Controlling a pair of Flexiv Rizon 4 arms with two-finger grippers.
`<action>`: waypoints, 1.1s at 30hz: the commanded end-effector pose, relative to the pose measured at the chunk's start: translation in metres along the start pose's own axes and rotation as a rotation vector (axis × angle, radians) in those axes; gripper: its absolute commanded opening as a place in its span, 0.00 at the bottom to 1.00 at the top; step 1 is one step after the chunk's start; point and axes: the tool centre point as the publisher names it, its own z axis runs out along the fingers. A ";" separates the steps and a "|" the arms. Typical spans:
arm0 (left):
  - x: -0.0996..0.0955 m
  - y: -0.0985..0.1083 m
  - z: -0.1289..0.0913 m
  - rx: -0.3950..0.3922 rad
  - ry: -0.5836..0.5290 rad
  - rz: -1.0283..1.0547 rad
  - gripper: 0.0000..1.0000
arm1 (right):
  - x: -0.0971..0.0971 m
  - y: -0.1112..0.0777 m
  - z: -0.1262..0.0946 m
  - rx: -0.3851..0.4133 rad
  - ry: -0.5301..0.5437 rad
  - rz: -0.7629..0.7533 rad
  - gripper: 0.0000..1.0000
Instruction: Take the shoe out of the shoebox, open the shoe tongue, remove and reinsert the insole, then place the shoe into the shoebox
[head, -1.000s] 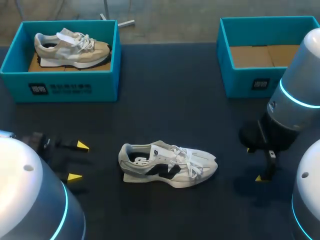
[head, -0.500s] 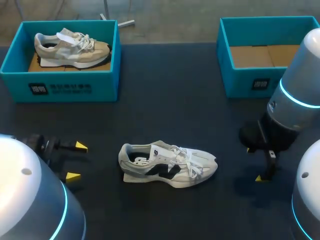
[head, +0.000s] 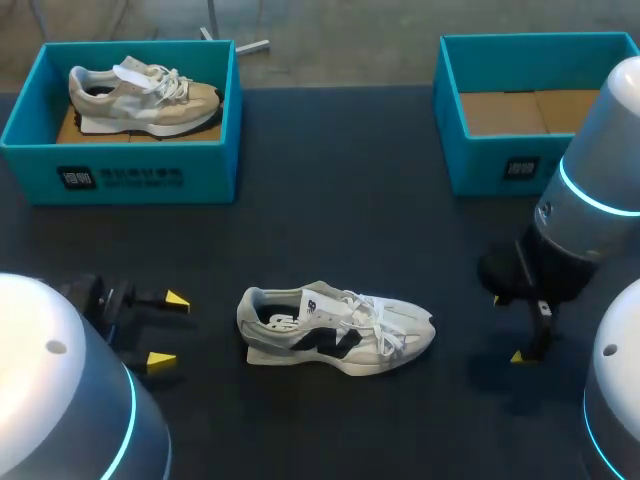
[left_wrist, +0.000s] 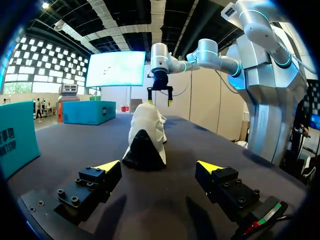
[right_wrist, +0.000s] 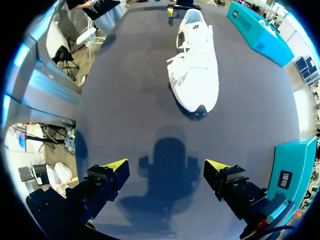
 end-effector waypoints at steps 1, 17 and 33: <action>0.001 -0.006 0.010 -0.013 -0.011 -0.002 1.00 | 0.001 0.000 0.001 0.001 -0.002 0.001 1.00; -0.006 -0.013 0.025 -0.009 -0.030 -0.028 1.00 | 0.001 0.000 0.001 0.001 -0.002 0.001 1.00; -0.011 -0.004 0.034 0.014 -0.032 -0.067 1.00 | 0.001 0.000 0.001 0.001 -0.002 0.001 1.00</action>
